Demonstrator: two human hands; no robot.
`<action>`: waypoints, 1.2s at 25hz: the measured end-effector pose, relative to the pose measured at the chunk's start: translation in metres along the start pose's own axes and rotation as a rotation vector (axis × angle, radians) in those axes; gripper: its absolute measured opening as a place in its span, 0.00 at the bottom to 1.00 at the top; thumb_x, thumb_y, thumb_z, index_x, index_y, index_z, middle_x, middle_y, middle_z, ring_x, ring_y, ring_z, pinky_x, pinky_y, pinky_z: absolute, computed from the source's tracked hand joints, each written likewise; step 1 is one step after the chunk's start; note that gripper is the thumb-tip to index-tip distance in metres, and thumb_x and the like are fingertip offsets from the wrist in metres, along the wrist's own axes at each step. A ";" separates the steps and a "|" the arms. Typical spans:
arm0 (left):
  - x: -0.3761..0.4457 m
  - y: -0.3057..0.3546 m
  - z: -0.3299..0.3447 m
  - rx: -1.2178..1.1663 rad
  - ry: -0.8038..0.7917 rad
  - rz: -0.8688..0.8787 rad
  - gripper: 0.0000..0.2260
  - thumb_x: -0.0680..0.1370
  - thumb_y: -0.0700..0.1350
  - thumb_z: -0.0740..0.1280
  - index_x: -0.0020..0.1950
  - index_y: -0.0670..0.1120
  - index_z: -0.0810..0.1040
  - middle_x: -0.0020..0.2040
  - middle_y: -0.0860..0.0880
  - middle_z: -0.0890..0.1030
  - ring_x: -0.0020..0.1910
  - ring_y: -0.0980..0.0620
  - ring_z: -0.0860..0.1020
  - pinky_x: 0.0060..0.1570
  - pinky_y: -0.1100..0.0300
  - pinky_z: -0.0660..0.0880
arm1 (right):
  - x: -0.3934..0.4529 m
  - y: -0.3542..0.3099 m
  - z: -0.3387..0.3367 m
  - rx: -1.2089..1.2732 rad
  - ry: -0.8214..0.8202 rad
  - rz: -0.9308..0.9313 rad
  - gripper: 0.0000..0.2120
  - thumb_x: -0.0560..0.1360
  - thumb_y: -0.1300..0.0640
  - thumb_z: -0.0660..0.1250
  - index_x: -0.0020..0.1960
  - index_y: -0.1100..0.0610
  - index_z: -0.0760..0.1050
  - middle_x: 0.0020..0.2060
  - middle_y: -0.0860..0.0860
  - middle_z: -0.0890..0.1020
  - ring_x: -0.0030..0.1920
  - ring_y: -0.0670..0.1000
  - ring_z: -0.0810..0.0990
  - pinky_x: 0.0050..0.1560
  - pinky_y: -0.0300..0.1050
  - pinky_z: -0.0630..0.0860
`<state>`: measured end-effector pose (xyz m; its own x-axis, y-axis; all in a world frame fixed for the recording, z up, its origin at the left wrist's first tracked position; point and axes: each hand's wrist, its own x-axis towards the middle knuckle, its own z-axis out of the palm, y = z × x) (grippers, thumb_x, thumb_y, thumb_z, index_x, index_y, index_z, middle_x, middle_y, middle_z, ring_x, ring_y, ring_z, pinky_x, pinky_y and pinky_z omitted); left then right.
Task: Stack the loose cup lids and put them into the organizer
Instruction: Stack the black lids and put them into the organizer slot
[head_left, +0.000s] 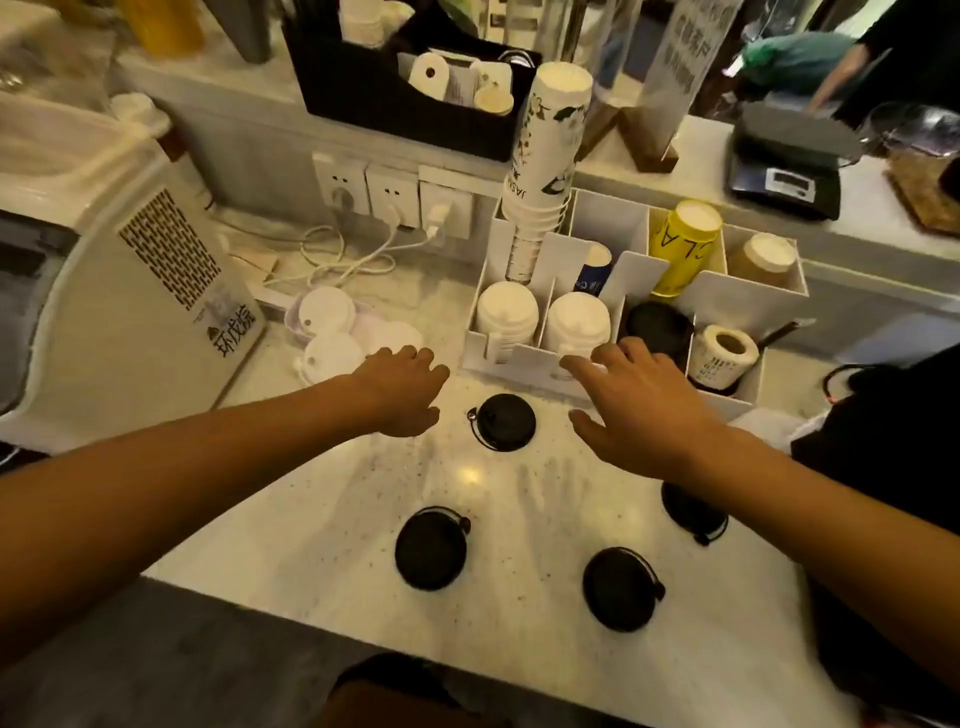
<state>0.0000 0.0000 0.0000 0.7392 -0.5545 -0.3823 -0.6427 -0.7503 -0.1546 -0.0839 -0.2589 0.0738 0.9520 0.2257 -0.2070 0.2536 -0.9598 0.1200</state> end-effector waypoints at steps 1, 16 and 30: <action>0.007 -0.002 0.005 -0.010 -0.023 -0.007 0.26 0.81 0.59 0.58 0.73 0.44 0.65 0.71 0.39 0.70 0.66 0.39 0.72 0.61 0.45 0.72 | 0.007 -0.002 0.004 -0.006 -0.029 0.006 0.29 0.79 0.40 0.62 0.76 0.48 0.60 0.70 0.56 0.73 0.70 0.60 0.69 0.67 0.59 0.70; 0.093 0.040 0.088 -0.539 0.087 -0.077 0.49 0.66 0.73 0.69 0.79 0.49 0.59 0.80 0.42 0.59 0.78 0.41 0.59 0.73 0.43 0.64 | 0.096 -0.052 0.125 0.504 -0.247 0.400 0.32 0.73 0.44 0.71 0.72 0.52 0.64 0.66 0.57 0.74 0.64 0.60 0.72 0.60 0.56 0.76; 0.084 0.041 0.104 -0.857 0.229 -0.001 0.37 0.68 0.63 0.75 0.73 0.52 0.72 0.81 0.43 0.59 0.80 0.40 0.53 0.76 0.41 0.57 | 0.104 -0.054 0.135 0.816 -0.221 0.559 0.26 0.73 0.47 0.73 0.67 0.53 0.71 0.60 0.55 0.78 0.57 0.56 0.78 0.54 0.46 0.78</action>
<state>0.0148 -0.0393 -0.1334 0.8206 -0.5436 -0.1764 -0.3389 -0.7114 0.6157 -0.0219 -0.2057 -0.0855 0.8244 -0.2474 -0.5091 -0.4920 -0.7579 -0.4284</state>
